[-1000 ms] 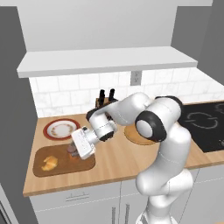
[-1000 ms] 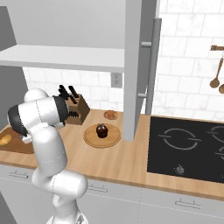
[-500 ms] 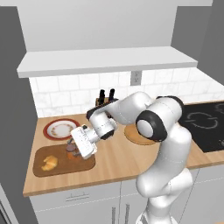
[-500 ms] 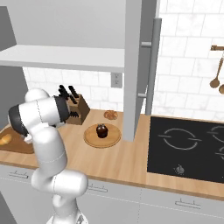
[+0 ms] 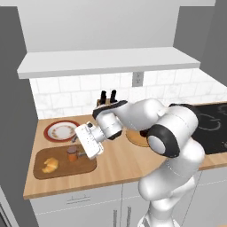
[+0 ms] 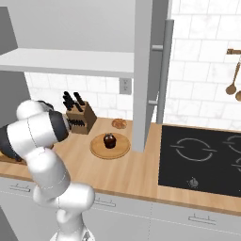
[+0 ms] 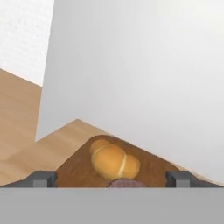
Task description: From the different types of pastries on the counter, select a croissant and place it on the cutting board. Then retrieve a jar of jam from the cabinet and place it alongside the croissant on the cutting board.
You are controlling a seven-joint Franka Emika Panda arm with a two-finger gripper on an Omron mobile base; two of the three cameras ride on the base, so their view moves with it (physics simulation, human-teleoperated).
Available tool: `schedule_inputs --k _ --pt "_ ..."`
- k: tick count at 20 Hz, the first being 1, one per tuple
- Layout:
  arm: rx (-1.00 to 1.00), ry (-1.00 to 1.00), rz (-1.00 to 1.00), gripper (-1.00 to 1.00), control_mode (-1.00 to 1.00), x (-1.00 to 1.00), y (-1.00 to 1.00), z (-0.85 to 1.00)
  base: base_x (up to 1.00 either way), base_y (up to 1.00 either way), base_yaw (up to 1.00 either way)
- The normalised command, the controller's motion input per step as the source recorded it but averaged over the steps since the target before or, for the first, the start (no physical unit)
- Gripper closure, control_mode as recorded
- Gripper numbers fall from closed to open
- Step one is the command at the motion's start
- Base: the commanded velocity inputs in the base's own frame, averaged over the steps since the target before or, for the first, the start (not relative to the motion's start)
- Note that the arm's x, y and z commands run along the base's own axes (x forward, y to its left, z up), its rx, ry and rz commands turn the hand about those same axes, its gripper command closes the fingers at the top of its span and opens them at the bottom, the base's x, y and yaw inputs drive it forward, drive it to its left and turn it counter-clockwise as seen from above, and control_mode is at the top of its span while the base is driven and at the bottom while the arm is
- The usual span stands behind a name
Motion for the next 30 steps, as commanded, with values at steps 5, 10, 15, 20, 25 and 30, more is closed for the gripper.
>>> schedule_inputs --k 5,10,15,20,25,30 --pt "0.00 -0.16 0.00 -1.00 -1.00 -0.41 -0.15 0.17 0.00 0.00 0.00" --pt "0.01 -0.21 0.00 -1.00 -1.00 -0.44 -0.29 0.18 0.00 0.00 0.00" --pt "0.05 -0.17 -0.01 -1.00 -1.00 -0.52 -0.50 0.08 0.00 0.00 0.00" --pt "0.11 -0.09 -0.10 -1.00 -1.00 -0.37 -0.91 0.02 0.00 0.00 0.00" --pt "0.19 -0.07 -0.17 -1.00 -1.00 -0.22 -0.96 0.38 0.00 0.00 0.00" --pt "0.19 -0.06 -0.22 -1.00 -1.00 -0.30 -0.96 0.78 0.00 0.00 0.00"
